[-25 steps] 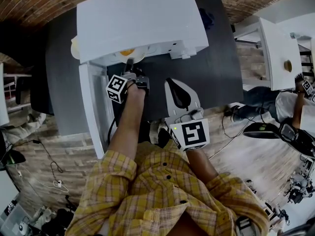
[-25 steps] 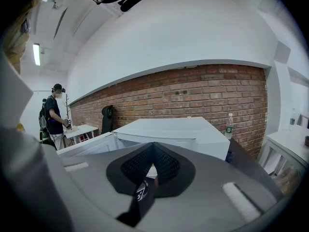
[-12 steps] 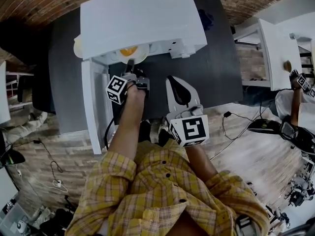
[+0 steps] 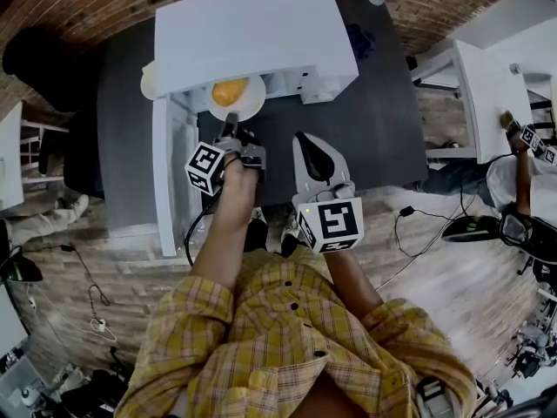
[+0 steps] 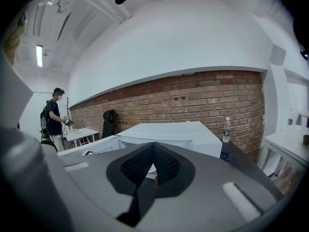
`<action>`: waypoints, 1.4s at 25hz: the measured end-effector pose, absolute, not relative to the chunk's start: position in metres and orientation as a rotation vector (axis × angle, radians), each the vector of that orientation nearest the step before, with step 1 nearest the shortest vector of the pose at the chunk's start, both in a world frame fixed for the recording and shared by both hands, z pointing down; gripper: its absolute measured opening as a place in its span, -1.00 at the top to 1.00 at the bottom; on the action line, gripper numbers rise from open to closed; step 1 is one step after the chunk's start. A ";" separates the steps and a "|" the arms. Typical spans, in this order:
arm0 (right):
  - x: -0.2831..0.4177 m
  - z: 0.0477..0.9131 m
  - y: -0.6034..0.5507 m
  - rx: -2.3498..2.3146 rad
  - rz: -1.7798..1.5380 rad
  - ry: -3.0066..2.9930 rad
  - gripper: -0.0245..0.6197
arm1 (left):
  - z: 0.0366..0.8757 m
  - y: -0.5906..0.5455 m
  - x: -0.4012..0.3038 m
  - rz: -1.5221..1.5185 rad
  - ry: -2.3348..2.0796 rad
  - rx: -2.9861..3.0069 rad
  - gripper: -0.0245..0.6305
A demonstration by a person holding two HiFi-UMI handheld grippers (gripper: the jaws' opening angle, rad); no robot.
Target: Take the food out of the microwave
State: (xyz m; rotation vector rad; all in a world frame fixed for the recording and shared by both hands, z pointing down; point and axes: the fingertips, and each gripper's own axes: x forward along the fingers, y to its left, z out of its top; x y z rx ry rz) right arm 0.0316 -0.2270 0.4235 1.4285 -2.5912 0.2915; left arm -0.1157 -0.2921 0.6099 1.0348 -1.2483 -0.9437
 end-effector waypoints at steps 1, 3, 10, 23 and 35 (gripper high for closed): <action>0.033 0.422 -0.224 1.425 0.290 -2.596 0.92 | 0.606 -0.288 -0.114 -0.944 -1.250 1.035 0.89; 0.034 0.416 -0.220 1.419 0.279 -2.609 0.92 | 0.597 -0.280 -0.112 -0.949 -1.254 1.042 0.89; 0.044 0.403 -0.205 1.408 0.221 -2.651 0.92 | 0.574 -0.255 -0.102 -0.981 -1.258 1.064 0.88; 0.045 0.386 -0.194 1.396 0.184 -2.678 0.92 | 0.545 -0.209 -0.097 -1.041 -1.231 1.031 0.89; 0.035 0.374 -0.197 1.395 0.149 -2.704 0.92 | 0.486 -0.185 -0.087 -1.034 -1.181 1.101 0.89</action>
